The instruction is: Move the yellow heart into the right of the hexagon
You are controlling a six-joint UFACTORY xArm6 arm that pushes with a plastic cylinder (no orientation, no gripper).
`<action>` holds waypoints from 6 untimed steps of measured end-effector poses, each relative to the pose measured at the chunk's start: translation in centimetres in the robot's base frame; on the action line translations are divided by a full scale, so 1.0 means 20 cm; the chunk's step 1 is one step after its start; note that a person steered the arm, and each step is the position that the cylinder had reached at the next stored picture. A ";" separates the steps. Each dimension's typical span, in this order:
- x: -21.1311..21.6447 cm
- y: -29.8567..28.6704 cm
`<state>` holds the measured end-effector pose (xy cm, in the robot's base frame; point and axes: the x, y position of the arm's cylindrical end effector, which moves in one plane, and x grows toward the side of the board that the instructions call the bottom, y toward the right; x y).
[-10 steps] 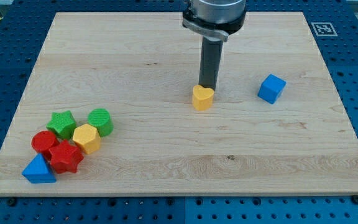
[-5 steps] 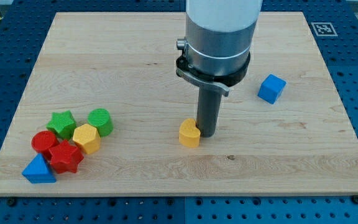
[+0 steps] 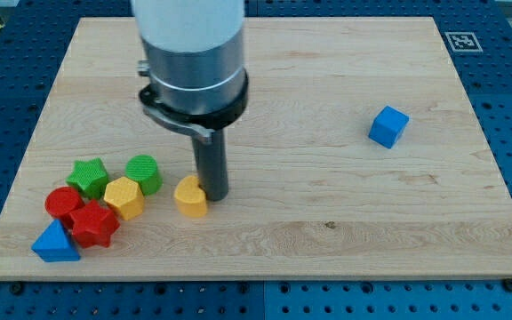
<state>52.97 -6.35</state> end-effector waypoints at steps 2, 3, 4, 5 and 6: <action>0.00 -0.26; -0.20 -0.24; -0.63 -0.16; -0.96 0.02; -0.99 0.53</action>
